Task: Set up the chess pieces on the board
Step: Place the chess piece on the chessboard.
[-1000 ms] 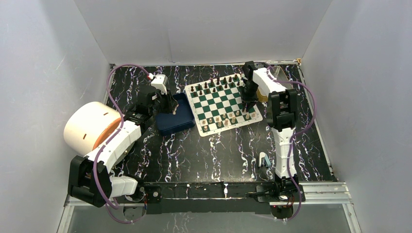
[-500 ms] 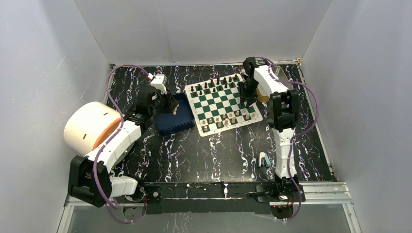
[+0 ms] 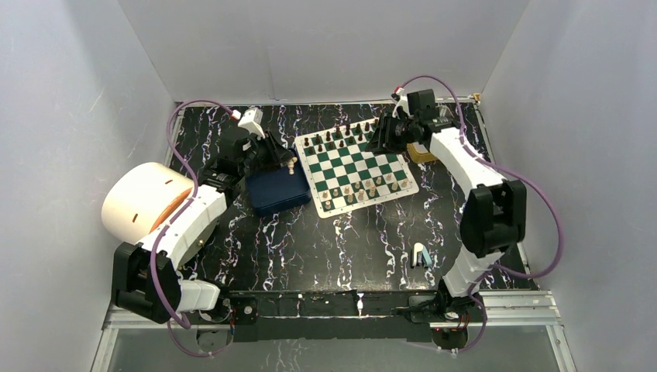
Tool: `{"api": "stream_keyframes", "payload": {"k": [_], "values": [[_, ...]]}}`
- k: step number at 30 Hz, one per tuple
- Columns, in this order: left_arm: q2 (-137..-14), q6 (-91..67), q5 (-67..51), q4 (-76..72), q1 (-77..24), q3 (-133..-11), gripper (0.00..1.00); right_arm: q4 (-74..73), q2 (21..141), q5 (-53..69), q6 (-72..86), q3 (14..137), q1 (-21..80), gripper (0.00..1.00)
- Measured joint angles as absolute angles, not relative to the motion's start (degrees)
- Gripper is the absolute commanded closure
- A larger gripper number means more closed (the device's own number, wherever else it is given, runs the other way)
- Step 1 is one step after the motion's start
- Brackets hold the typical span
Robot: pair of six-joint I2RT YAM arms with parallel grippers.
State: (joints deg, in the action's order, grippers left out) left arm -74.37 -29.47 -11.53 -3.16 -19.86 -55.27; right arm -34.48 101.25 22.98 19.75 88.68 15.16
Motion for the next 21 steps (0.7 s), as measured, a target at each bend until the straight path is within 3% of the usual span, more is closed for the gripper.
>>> {"api": "stream_keyframes", "payload": {"k": [7, 11, 18, 19, 20, 21], "values": [[-74.3, -38.5, -16.6, -7.9, -19.9, -54.7, 1.0, -3.4, 90.7, 33.0, 31.3, 69.5, 17.6, 0.46], [-74.3, -44.4, -17.5, -9.4, -19.9, -54.2, 1.0, 10.2, 86.0, 31.8, 25.3, 63.2, 24.4, 0.39], [-74.1, -54.5, -17.5, -11.3, -19.9, -53.3, 1.0, 31.7, 77.5, 27.6, 2.2, 50.7, 36.3, 0.19], [-74.0, -55.7, -17.5, -11.6, -19.9, -53.0, 1.0, 33.7, 77.3, 26.6, -1.4, 49.5, 37.7, 0.15], [-73.9, -57.3, -17.4, -11.9, -19.9, -52.7, 1.0, 34.7, 77.4, 25.9, -3.5, 49.0, 38.5, 0.04], [-73.7, -58.7, -17.4, -12.3, -19.9, -52.3, 1.0, 35.7, 77.6, 25.2, -5.7, 48.8, 39.2, 0.02]]}}
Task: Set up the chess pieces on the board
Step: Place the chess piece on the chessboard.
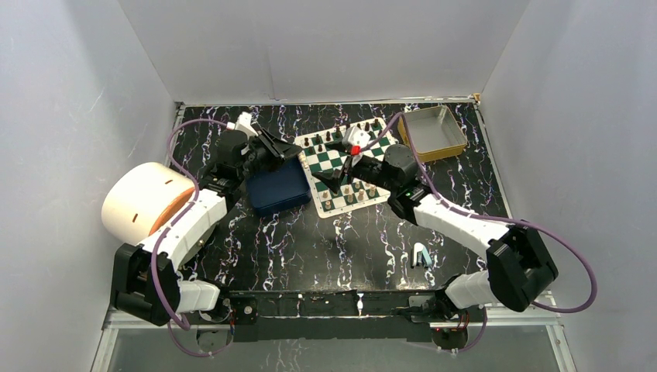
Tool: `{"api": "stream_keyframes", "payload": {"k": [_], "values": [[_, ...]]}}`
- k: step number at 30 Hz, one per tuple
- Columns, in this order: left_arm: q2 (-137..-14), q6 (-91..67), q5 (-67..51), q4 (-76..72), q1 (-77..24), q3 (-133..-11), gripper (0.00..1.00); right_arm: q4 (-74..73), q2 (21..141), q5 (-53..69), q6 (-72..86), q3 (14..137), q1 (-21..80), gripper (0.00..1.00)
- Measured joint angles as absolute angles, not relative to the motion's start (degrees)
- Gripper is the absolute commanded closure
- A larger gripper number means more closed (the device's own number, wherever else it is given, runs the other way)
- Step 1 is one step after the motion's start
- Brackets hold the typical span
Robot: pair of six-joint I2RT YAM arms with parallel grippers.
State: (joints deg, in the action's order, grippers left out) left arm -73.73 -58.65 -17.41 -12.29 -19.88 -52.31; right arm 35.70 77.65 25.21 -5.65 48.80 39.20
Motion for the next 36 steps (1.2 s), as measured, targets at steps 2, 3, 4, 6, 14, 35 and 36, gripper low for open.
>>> {"api": "stream_keyframes", "payload": {"k": [2, 3, 4, 6, 14, 35, 36], "values": [[-73.4, -61.2, -17.4, -13.1, -19.9, -51.6, 1.0, 38.3, 78.2, 23.8, -9.1, 48.5, 39.9, 0.01], [-73.2, -62.8, -17.4, -13.8, -19.9, -51.1, 1.0, 39.9, 78.4, 23.0, -10.7, 48.2, 40.3, 0.01], [-72.9, -64.4, -17.4, -14.4, -19.9, -50.5, 1.0, 41.4, 78.6, 22.1, -12.1, 47.9, 40.7, 0.01], [-72.4, -67.3, -17.4, -15.7, -19.9, -49.2, 1.0, 44.4, 79.1, 20.3, -14.3, 47.2, 41.6, 0.01], [-71.0, -78.1, -17.4, -20.3, -19.9, -44.2, 1.0, 51.5, 80.4, 17.4, -19.8, 45.1, 44.2, 0.37], [-67.9, -88.4, -16.7, -26.6, -19.9, -40.7, 1.0, 59.0, 80.6, 17.9, -25.6, 41.1, 46.6, 0.55], [-67.9, -88.6, -16.7, -26.9, -19.9, -40.6, 1.0, 59.1, 80.8, 17.9, -26.2, 41.1, 46.8, 0.55]]}}
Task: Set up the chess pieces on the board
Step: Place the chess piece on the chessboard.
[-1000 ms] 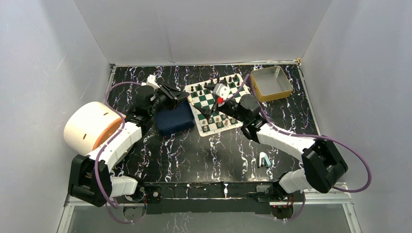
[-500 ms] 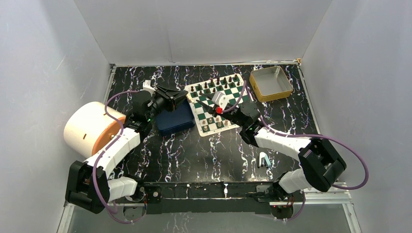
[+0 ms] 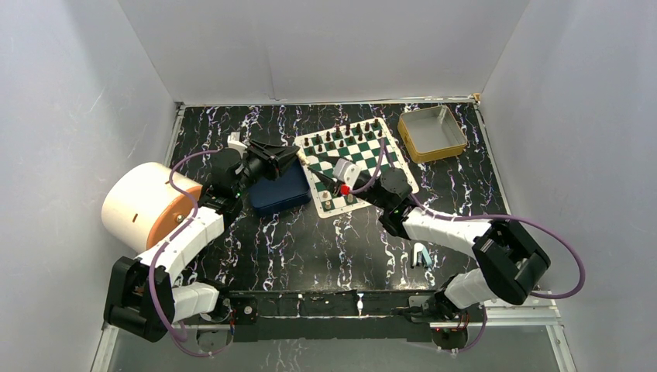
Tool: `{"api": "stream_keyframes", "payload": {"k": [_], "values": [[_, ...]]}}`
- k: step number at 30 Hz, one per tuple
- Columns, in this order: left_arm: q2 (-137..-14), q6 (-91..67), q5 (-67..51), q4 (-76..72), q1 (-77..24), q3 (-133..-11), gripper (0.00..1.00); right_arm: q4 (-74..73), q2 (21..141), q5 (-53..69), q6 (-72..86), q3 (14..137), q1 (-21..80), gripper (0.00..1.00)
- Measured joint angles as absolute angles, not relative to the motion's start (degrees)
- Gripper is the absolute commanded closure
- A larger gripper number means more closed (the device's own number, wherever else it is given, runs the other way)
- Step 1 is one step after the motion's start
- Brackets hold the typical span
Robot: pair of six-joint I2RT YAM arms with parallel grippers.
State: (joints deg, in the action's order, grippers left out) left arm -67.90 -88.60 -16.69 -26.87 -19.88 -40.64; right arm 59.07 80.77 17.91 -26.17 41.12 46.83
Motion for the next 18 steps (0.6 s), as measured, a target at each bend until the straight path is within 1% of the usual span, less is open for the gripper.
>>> {"api": "stream_keyframes", "payload": {"k": [6, 14, 18], "values": [[-67.9, -89.6, -16.7, -27.9, -19.9, -40.6, 1.0, 59.6, 81.9, 17.9, -29.1, 41.1, 48.1, 0.55], [-67.9, -90.0, -16.8, -28.3, -19.9, -40.6, 1.0, 61.5, 84.4, 15.6, -30.7, 41.1, 48.9, 0.6], [-67.9, -90.1, -17.0, -28.3, -19.9, -40.6, 1.0, 62.6, 84.8, 14.6, -30.9, 41.1, 48.9, 0.61]]}}
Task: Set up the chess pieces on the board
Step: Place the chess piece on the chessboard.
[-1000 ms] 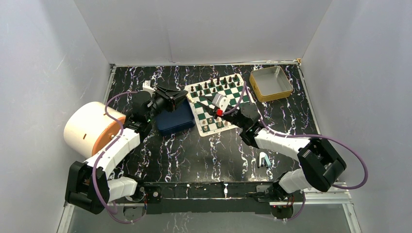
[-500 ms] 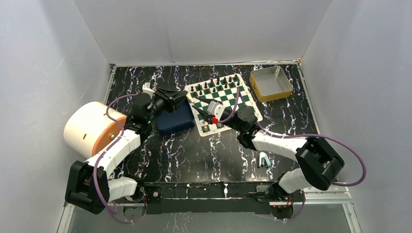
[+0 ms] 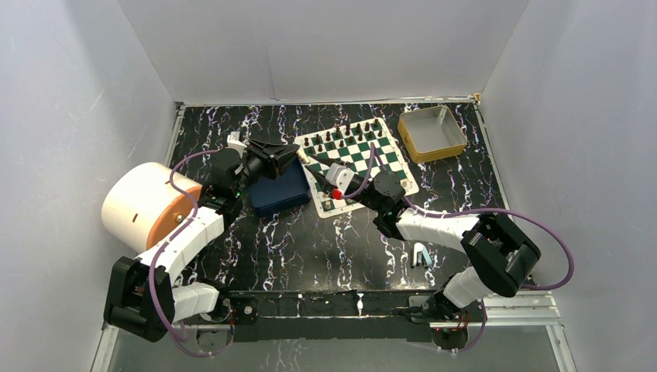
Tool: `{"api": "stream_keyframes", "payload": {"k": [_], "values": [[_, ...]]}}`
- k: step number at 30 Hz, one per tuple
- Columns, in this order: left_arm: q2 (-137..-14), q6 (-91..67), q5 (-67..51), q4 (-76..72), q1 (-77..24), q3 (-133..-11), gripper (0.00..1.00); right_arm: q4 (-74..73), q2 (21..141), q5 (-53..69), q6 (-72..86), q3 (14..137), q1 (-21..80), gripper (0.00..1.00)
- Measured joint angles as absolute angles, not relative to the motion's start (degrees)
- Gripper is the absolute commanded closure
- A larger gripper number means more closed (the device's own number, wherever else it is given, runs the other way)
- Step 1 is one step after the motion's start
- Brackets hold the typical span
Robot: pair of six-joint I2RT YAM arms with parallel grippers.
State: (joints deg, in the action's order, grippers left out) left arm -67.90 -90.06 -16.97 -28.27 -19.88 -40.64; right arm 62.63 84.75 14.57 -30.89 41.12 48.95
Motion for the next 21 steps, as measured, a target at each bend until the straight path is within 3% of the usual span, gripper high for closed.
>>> {"api": "stream_keyframes", "payload": {"k": [7, 12, 21], "values": [[-67.7, -90.3, -17.0, -28.4, -19.9, -40.1, 1.0, 63.9, 84.8, 13.8, -30.9, 41.1, 49.3, 0.63], [-67.7, -90.7, -17.0, -29.0, -19.9, -40.1, 1.0, 64.8, 84.9, 13.8, -30.9, 41.1, 49.4, 0.73], [-67.7, -90.7, -16.8, -29.5, -19.8, -40.1, 1.0, 66.3, 86.0, 13.1, -30.5, 41.1, 49.7, 0.82]]}}
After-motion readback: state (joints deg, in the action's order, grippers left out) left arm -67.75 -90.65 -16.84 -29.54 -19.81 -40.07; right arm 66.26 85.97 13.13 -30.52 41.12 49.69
